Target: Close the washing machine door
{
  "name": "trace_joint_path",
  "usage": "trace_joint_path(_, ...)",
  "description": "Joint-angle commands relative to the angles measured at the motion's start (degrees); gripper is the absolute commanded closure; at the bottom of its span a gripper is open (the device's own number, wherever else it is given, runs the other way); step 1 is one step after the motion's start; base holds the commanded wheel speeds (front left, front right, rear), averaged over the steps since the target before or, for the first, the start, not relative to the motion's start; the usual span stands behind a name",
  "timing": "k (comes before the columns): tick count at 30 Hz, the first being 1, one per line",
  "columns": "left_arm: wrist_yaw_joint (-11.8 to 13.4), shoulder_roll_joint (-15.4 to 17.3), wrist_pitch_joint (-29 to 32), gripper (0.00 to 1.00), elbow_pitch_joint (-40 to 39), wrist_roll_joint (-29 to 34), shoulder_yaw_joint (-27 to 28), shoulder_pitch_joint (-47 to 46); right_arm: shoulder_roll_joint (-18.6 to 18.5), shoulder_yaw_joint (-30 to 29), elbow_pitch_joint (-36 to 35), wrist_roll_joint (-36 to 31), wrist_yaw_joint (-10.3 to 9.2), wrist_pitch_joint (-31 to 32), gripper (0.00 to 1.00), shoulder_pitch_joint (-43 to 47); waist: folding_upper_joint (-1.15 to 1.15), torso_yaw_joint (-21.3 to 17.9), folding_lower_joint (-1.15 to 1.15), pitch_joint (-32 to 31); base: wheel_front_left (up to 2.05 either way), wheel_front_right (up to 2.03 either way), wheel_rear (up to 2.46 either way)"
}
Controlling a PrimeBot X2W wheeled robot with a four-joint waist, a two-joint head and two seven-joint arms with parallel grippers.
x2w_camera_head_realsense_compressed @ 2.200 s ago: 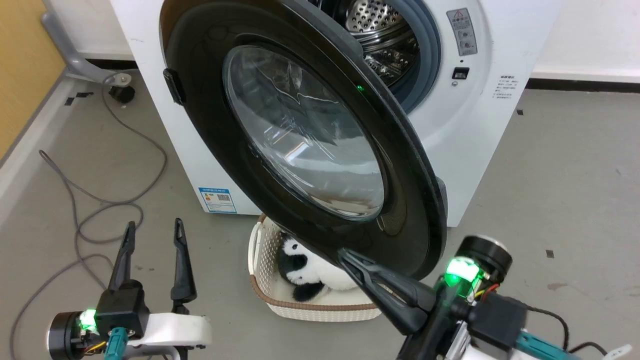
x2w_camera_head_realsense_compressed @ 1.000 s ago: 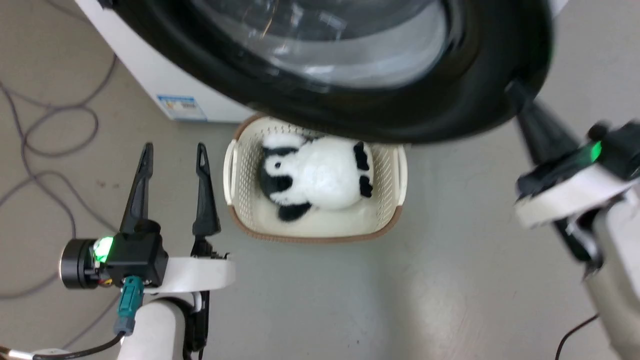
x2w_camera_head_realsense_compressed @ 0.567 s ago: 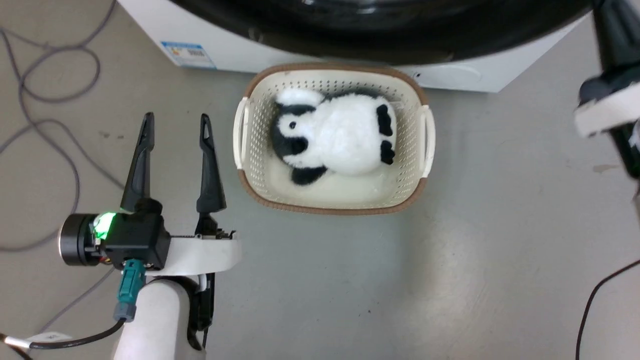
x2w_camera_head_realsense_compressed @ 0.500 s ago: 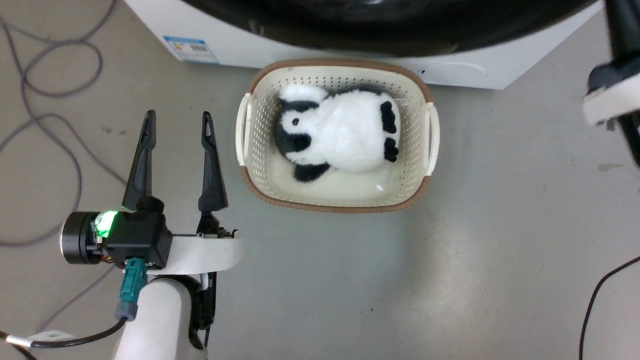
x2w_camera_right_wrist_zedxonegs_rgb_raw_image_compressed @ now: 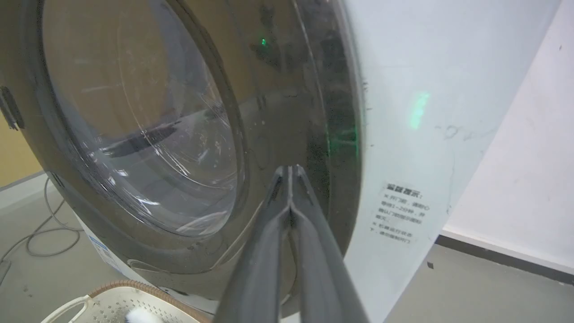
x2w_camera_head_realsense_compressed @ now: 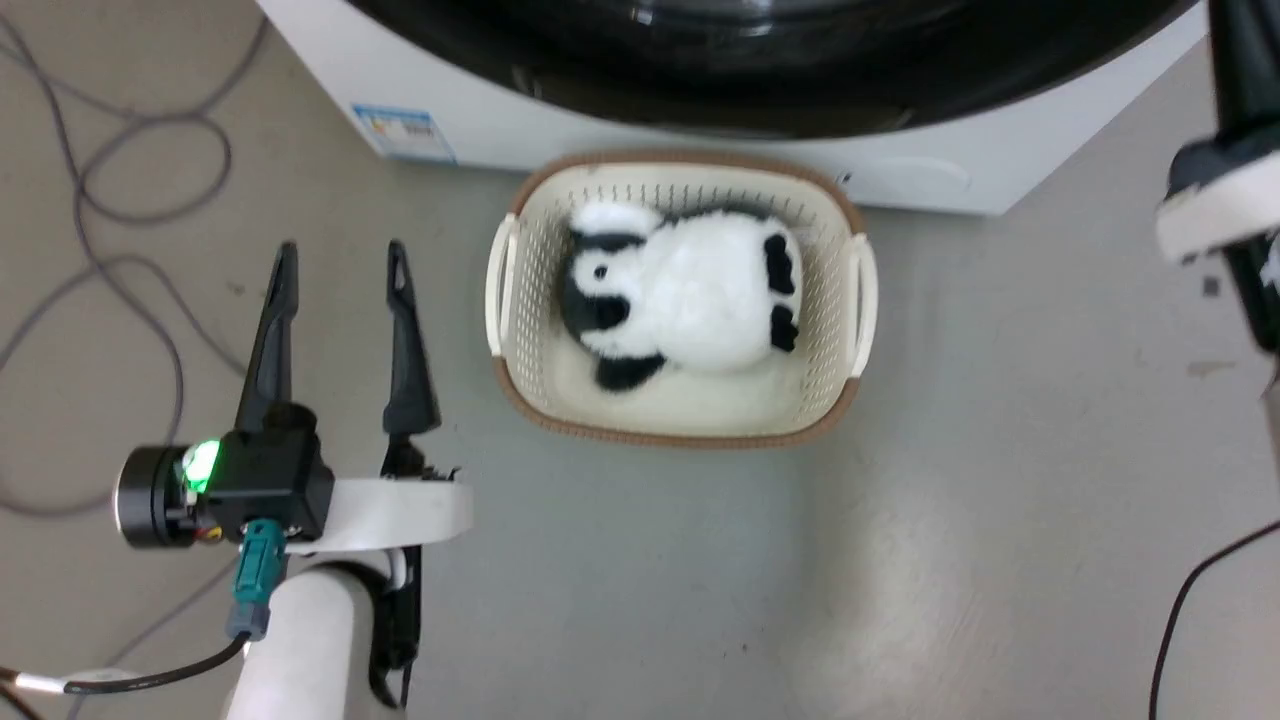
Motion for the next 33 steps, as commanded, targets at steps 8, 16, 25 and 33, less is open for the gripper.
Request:
trace_joint_path(8, 0.7, 1.25, -0.25, 0.0, 2.92, -0.4, 3.13, 5.23, 6.4, -10.09, -16.21, -8.44, -0.04, -0.24, 1.0, 11.78, 0.0, -3.9, -0.01, -11.26, 0.0, 0.0, 0.0)
trace_joint_path(16, 0.99, 1.57, -0.25, 0.0, 4.15, -0.25, 4.44, 9.91, 14.34, -14.25, -26.4, -13.24, -0.04, -0.24, 1.0, 22.4, 0.0, -5.71, -0.01, -18.27, 0.0, 0.0, 0.0)
trace_joint_path(25, 1.32, 1.47, -0.25, 0.0, 5.02, -0.08, 4.84, 15.51, 17.71, -12.4, -24.93, -11.47, -0.04, -0.24, 0.0, 35.28, 0.0, -7.12, -0.01, -24.75, 0.0, 0.0, 0.0)
trace_joint_path(33, 0.42, 1.6, -0.25, 0.0, 5.92, -0.17, 4.54, 18.52, 17.95, -8.57, -23.96, -7.79, -0.04, -0.24, 0.0, 43.34, 0.0, -7.51, -0.01, -27.84, 0.0, 0.0, 0.0)
